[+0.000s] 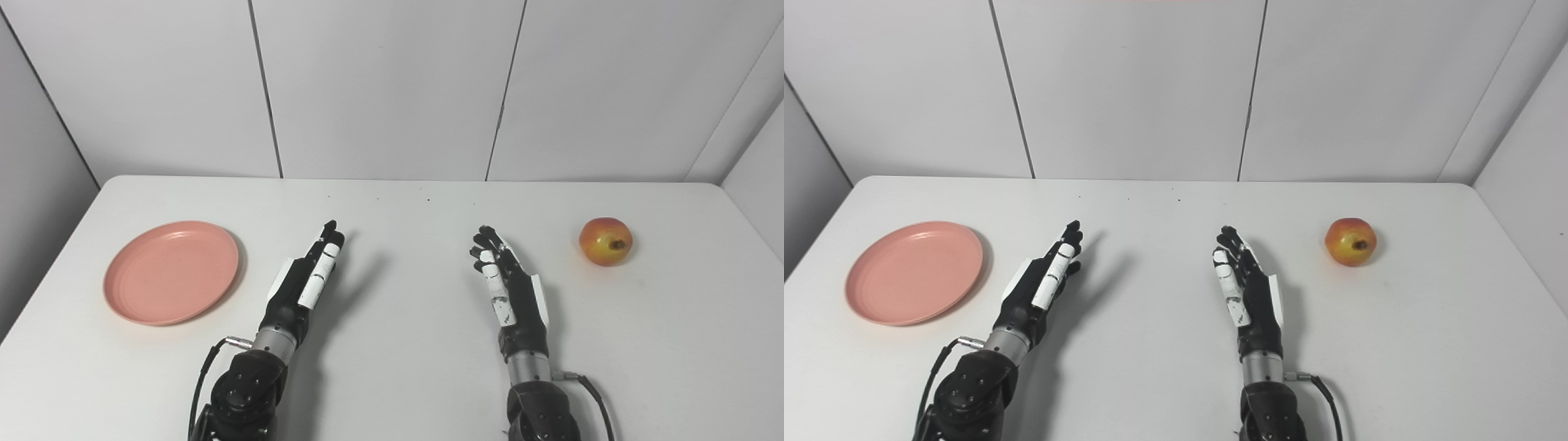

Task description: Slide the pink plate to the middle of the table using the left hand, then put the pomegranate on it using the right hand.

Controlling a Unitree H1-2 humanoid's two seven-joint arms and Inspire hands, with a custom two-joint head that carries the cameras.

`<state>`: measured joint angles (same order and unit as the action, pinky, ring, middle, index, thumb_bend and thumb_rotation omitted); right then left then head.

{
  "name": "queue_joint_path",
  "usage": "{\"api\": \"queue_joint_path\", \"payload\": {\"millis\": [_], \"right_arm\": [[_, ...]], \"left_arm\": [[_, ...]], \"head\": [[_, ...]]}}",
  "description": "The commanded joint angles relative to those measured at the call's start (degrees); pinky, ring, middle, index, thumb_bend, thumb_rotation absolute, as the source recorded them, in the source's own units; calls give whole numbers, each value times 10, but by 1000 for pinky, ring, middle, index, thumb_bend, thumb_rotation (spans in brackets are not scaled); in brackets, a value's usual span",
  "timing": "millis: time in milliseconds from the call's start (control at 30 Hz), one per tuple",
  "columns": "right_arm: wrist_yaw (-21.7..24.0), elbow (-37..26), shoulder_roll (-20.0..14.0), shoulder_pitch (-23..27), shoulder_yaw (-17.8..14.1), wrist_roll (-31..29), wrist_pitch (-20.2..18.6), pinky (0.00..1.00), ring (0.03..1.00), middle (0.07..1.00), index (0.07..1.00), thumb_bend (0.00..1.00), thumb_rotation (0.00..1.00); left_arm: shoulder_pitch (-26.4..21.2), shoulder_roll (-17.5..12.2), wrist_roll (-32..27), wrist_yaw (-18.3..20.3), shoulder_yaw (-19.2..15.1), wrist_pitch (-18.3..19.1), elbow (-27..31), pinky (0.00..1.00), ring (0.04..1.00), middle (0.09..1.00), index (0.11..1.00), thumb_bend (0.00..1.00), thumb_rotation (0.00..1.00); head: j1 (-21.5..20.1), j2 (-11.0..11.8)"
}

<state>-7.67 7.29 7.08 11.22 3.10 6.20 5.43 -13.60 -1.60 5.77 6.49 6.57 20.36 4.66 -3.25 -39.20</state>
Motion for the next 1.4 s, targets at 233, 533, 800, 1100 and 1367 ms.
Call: {"api": "queue_joint_path", "payload": {"millis": [233,533,800,1100,1367], "right_arm": [[2,-15,2,9,1,0,0,836,835,854,854,570,896],[3,-17,2,8,0,-1,-3,849,841,855,854,576,882],[6,-18,0,9,3,0,-8,846,847,864,859,577,859],[4,-22,-1,9,5,10,-20,826,846,868,859,561,822],[9,-22,-4,9,6,9,-21,839,855,876,868,550,822]], "left_arm": [[-17,1,-4,5,3,5,9,961,1000,1000,1000,499,1000],[-17,-1,-4,9,5,13,14,963,1000,1000,1000,495,1000],[-17,-2,-7,9,3,11,11,956,994,1000,1000,498,1000],[-17,-3,-9,12,3,14,14,957,995,1000,1000,489,1000],[-17,-4,-7,11,5,6,8,950,991,1000,1000,492,1000]], "head": [[0,0],[0,-2],[0,-3],[-1,0],[0,2]]}}
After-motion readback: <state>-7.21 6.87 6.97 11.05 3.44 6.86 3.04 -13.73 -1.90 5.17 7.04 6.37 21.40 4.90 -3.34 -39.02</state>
